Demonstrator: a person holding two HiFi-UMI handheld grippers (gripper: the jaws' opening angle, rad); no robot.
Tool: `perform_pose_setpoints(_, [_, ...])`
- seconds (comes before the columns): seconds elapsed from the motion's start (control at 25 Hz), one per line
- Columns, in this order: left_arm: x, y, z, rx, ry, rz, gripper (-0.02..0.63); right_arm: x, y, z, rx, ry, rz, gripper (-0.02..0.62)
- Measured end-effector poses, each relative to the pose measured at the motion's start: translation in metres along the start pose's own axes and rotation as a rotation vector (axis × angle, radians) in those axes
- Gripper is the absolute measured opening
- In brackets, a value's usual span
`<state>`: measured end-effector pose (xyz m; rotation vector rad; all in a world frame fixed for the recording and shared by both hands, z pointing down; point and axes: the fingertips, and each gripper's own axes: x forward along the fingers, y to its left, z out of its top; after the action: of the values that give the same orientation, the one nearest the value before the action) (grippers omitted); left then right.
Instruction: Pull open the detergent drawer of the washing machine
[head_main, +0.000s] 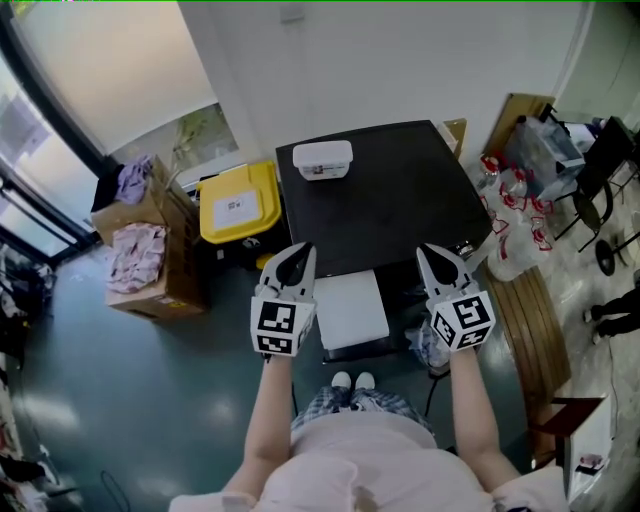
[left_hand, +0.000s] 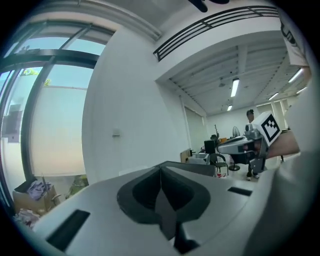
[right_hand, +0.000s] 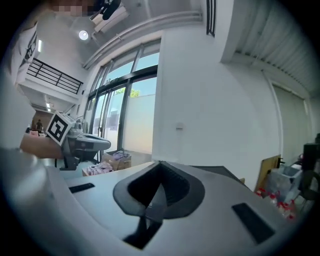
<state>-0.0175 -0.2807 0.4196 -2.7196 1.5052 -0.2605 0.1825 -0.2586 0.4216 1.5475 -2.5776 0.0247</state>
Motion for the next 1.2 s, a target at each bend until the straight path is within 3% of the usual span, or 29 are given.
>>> perform_pose_setpoints(0.2, [0.001, 0.009, 0.005, -0.017, -0.027, 0.038, 0.026, -0.008, -0.033, 0.013, 0.082, -0.068, -0.116, 0.017])
perform_pose_setpoints(0.44, [0.0, 0.014, 0.006, -0.015, -0.035, 0.057, 0.026, -0.02, -0.061, 0.011, 0.092, -0.081, -0.213, 0.017])
perform_pose_setpoints(1.2, [0.007, 0.023, 0.003, -0.019, -0.024, 0.053, 0.026, -0.009, -0.059, 0.0, 0.052, -0.055, -0.206, 0.014])
